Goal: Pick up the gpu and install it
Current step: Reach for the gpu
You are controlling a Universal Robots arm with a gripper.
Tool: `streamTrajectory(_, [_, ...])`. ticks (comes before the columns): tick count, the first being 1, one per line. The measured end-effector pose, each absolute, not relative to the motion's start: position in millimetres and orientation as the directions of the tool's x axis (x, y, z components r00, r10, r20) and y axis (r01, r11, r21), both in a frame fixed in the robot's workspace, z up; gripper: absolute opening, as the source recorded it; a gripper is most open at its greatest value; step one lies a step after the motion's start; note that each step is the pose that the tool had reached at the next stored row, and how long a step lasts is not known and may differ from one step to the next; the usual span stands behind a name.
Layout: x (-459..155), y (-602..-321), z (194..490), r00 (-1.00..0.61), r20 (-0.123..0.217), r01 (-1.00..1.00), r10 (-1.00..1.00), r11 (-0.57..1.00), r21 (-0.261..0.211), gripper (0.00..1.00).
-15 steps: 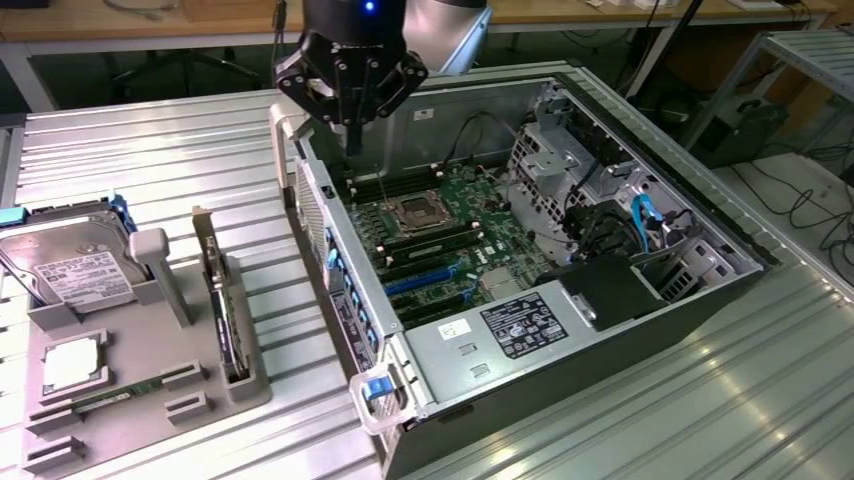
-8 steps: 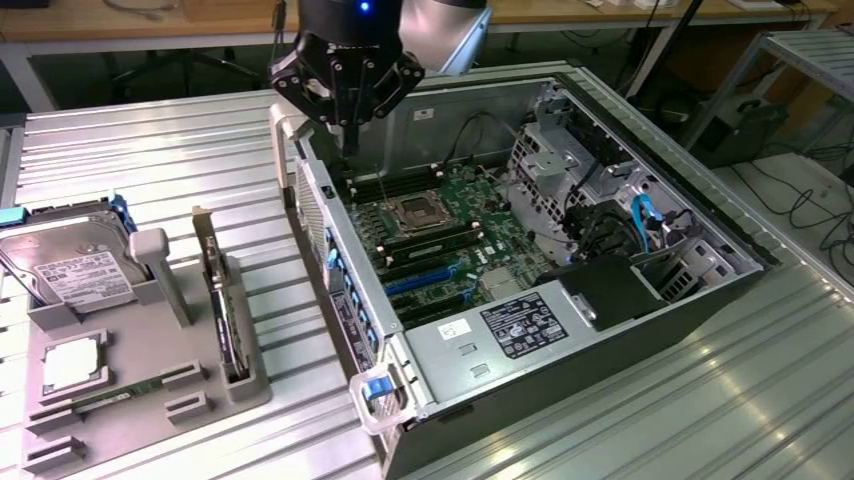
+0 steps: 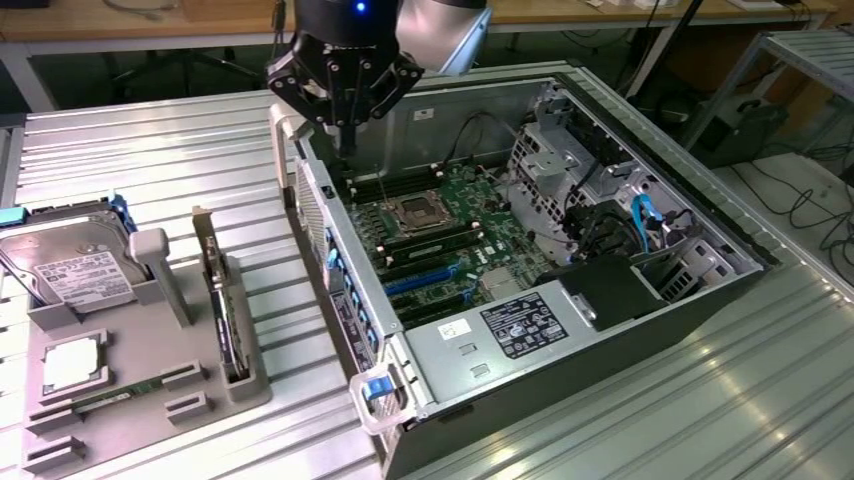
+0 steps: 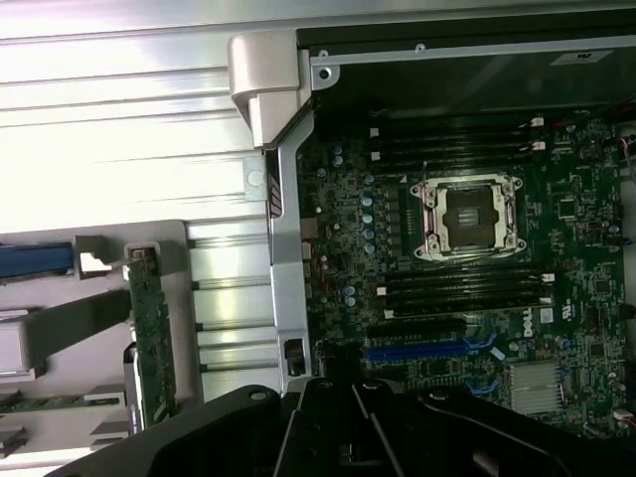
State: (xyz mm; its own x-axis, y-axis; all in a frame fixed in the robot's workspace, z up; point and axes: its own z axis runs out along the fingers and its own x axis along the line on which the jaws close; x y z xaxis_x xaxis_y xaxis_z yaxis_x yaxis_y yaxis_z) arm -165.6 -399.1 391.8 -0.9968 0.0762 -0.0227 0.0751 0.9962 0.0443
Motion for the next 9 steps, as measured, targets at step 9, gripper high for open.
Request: streamTrajectory(9, [-169.0, -399.1, 391.7, -0.997, -0.022, 0.075, 0.076, 0.996, 0.044, 0.11])
